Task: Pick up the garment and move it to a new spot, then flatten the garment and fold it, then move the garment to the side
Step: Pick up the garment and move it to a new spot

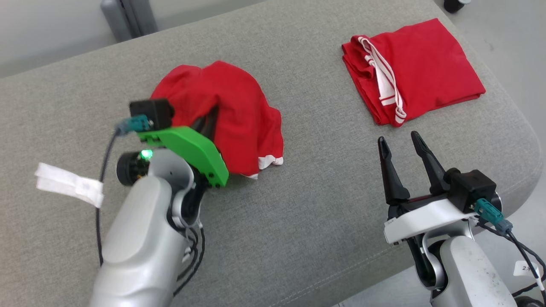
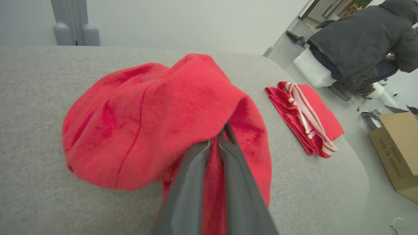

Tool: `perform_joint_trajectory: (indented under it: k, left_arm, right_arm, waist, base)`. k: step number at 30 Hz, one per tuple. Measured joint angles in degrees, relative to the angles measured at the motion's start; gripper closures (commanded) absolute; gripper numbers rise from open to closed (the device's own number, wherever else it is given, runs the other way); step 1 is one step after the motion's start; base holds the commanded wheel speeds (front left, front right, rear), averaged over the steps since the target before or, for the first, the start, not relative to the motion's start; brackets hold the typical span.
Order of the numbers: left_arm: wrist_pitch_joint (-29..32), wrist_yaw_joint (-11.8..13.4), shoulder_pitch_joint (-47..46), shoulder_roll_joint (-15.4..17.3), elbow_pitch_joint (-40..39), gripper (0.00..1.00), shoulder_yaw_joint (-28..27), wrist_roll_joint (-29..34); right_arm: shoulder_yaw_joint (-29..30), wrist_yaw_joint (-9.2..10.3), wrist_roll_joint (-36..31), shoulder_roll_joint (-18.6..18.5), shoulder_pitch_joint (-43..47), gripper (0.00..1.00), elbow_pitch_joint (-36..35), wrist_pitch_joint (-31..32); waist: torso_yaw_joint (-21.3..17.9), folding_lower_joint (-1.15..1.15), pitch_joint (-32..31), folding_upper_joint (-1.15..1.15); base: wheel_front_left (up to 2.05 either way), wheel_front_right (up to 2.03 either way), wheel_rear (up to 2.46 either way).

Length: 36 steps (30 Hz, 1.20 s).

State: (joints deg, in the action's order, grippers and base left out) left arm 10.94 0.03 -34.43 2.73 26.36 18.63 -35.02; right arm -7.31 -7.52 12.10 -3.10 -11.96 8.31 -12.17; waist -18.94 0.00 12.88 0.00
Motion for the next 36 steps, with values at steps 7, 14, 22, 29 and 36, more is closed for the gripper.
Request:
perform_joint_trajectory:
  k: [7, 14, 22, 29, 36]
  left_arm:
    - [-8.73, 0.55, 1.8, 0.0, 7.09, 0.0, 3.8, -1.38]
    - [-18.28, -0.85, 6.43, 0.57, 4.23, 0.0, 2.04, -3.2]
    - [-25.18, -1.4, 15.69, 4.52, -3.08, 0.0, -1.37, -2.21]
    - [-25.98, -2.9, 25.54, 4.92, -12.96, 0.0, -9.59, 3.36]
    - [-25.98, -4.94, 32.7, 3.55, -15.45, 0.0, -15.11, 10.33]
  right_arm:
    - [0.65, 0.0, -0.26, 0.13, -0.04, 0.0, 0.55, -0.04]
    - [3.34, 0.0, -1.54, 0.1, 1.26, 0.0, -0.63, 0.92]
    - [5.42, 0.0, -2.26, -0.32, 3.77, 0.0, -2.23, 2.1]
    - [7.58, 0.0, -2.48, -1.24, 6.37, 0.0, -0.34, 1.0]
    - [8.25, 0.0, -2.49, -1.8, 7.34, 0.0, 2.5, -0.13]
  waist:
    - [1.17, 0.0, 0.34, 0.0]
    - [5.43, 0.0, -1.58, 0.0]
    - [10.79, 0.0, -5.07, 0.0]
    - [14.41, 0.0, -8.15, 0.0]
    - [16.65, 0.0, -10.19, 0.0]
  base:
    - [0.0, 0.0, 0.0]
    - [0.0, 0.0, 0.0]
    - [0.0, 0.0, 0.0]
    - [0.0, 0.0, 0.0]
    - [0.0, 0.0, 0.0]
